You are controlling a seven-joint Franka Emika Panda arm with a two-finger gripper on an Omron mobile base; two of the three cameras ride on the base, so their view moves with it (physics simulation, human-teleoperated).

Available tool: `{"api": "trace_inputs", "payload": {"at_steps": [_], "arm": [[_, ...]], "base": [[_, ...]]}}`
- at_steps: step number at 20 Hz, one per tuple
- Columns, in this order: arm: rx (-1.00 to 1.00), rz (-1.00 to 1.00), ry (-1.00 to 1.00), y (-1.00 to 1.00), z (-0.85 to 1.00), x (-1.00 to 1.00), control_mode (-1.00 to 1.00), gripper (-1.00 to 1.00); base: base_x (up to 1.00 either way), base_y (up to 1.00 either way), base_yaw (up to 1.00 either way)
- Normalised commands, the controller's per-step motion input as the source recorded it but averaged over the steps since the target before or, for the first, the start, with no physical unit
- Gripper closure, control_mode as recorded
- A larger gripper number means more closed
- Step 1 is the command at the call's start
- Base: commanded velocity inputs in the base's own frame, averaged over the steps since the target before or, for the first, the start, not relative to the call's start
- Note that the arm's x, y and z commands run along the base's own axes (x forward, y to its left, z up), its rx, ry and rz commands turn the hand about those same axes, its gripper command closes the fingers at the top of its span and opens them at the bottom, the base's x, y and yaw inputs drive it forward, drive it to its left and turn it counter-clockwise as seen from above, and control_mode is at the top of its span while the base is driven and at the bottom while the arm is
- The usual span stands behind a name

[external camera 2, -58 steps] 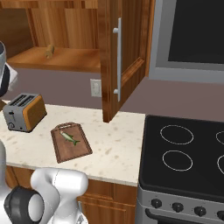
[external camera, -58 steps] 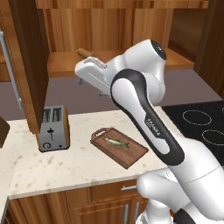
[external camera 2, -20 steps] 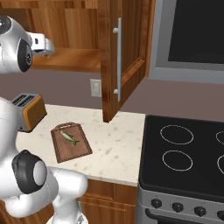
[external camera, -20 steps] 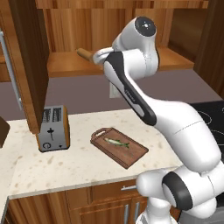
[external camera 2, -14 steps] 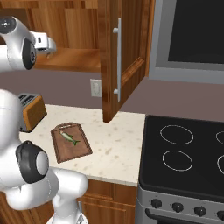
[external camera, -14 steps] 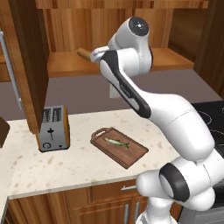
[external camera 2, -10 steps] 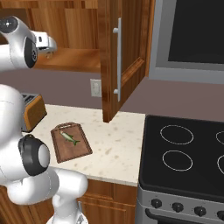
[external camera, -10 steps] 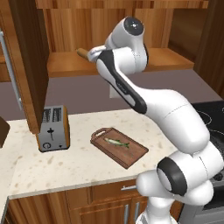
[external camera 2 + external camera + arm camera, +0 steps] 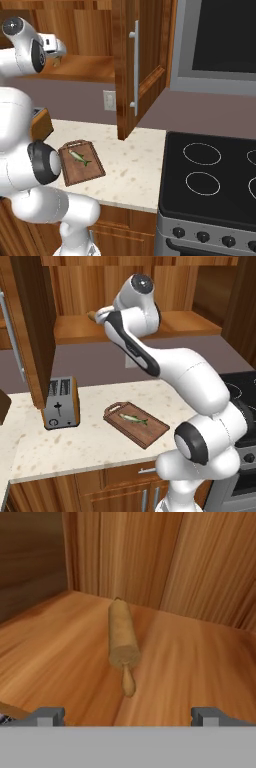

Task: Open the cabinet, retrieve the rolling pin, and place it next to the meat on the cutting board to prepare for tenderizing.

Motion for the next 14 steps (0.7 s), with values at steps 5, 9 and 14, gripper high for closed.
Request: {"api": "trace_inputs", "payload": {"at_steps": [5, 9, 14], "arm": [[-0.02, 0.00, 0.00, 0.00, 0.00, 0.32, -1.00, -1.00], [-0.04, 0.00, 0.00, 0.03, -0.04, 0.23, -1.00, -1.00], [-0.04, 0.00, 0.00, 0.11, -0.11, 0.10, -1.00, -1.00]], "base": [[0.00, 0.00, 0.00], [0.00, 0.00, 0.00], [0.00, 0.00, 0.00]]}}
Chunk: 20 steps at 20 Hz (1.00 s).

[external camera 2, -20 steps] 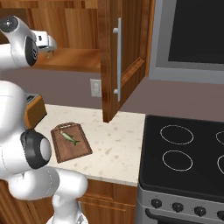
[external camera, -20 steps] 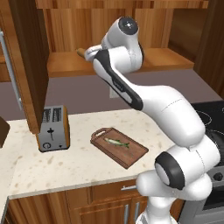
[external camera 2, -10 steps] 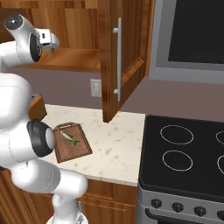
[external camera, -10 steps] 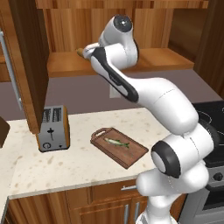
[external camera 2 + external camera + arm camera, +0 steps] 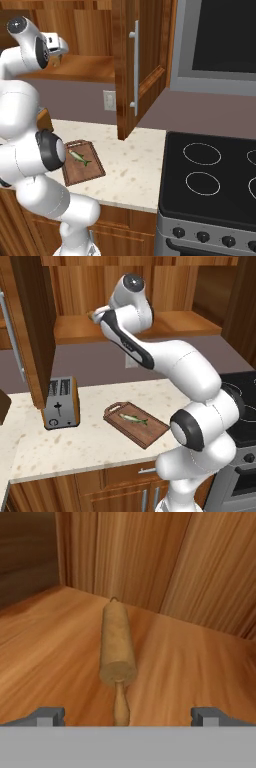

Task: Open the cabinet, retrieve the rolling pin, and place it next to the meat on the cutting board to prepare for tenderizing.

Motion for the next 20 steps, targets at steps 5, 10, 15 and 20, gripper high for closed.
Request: {"api": "trace_inputs", "payload": {"at_steps": [5, 10, 15, 20], "arm": [[-0.04, 0.00, 0.00, 0.11, -0.11, 0.10, -1.00, -1.00], [-0.03, 0.00, 0.00, 0.07, -0.08, 0.19, -1.00, -1.00], [-0.03, 0.00, 0.00, 0.09, -0.10, 0.24, -1.00, -1.00], [-0.03, 0.00, 0.00, 0.11, -0.11, 0.24, -1.00, -1.00]], "base": [[0.00, 0.00, 0.00], [0.00, 0.00, 0.00], [0.00, 0.00, 0.00], [0.00, 0.00, 0.00]]}}
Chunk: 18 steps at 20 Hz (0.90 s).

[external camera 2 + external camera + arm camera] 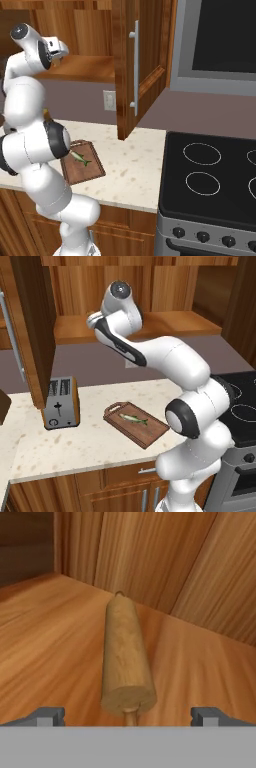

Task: Open the cabinet, retrieve the rolling pin, and place it next to the meat on the cutting board to prepare for tenderizing.

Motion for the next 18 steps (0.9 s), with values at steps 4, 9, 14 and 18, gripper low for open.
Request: {"api": "trace_inputs", "payload": {"at_steps": [4, 9, 14, 18], "arm": [[-0.02, 0.00, 0.00, 0.09, -0.03, 0.29, -1.00, -1.00], [-0.02, 0.00, 0.00, 0.03, 0.00, 0.33, -1.00, -1.00], [-0.03, 0.00, 0.00, 0.06, 0.00, 0.27, -1.00, -1.00], [-0.04, 0.00, 0.00, 0.16, 0.00, 0.22, -1.00, -1.00]], "base": [[0.00, 0.00, 0.00], [0.00, 0.00, 0.00], [0.00, 0.00, 0.00], [0.00, 0.00, 0.00]]}}
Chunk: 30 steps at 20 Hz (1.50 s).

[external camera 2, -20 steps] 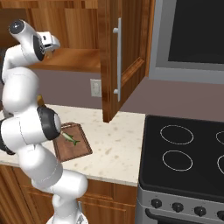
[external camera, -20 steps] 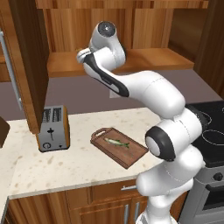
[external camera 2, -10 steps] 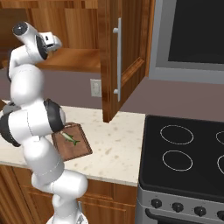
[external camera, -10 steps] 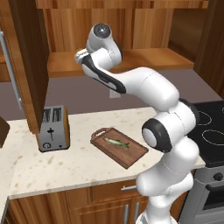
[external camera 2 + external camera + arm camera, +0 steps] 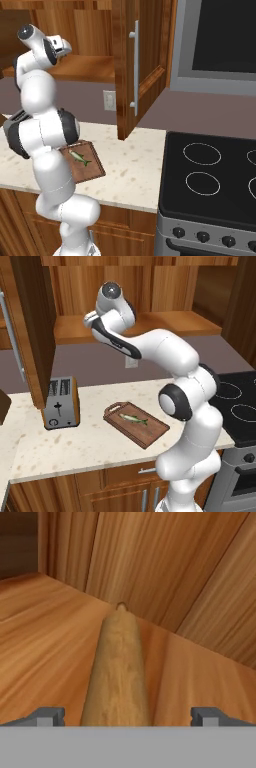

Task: Open the cabinet, retrieve the rolling pin, and place it next to the meat on the cutting board to prepare for tenderizing.

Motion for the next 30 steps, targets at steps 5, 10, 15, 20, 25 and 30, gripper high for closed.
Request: {"api": "trace_inputs", "payload": {"at_steps": [5, 10, 15, 20, 25, 30], "arm": [[-0.02, 0.00, 0.00, 0.17, -0.06, 0.17, -1.00, -1.00], [-0.01, 0.00, 0.02, 0.09, -0.16, 0.06, -1.00, 1.00], [0.00, 0.00, 0.06, 0.00, -0.20, 0.01, -1.00, 1.00], [0.00, 0.00, 0.01, 0.00, -0.15, 0.00, -1.00, 1.00], [0.00, 0.00, -0.08, -0.01, 0.03, -0.49, -1.00, 1.00], [0.00, -0.02, -0.11, -0.08, 0.11, -0.76, -1.00, 1.00]], "base": [[0.00, 0.00, 0.00], [0.00, 0.00, 0.00], [0.00, 0.00, 0.00], [0.00, 0.00, 0.00], [0.00, 0.00, 0.00], [0.00, 0.00, 0.00]]}}
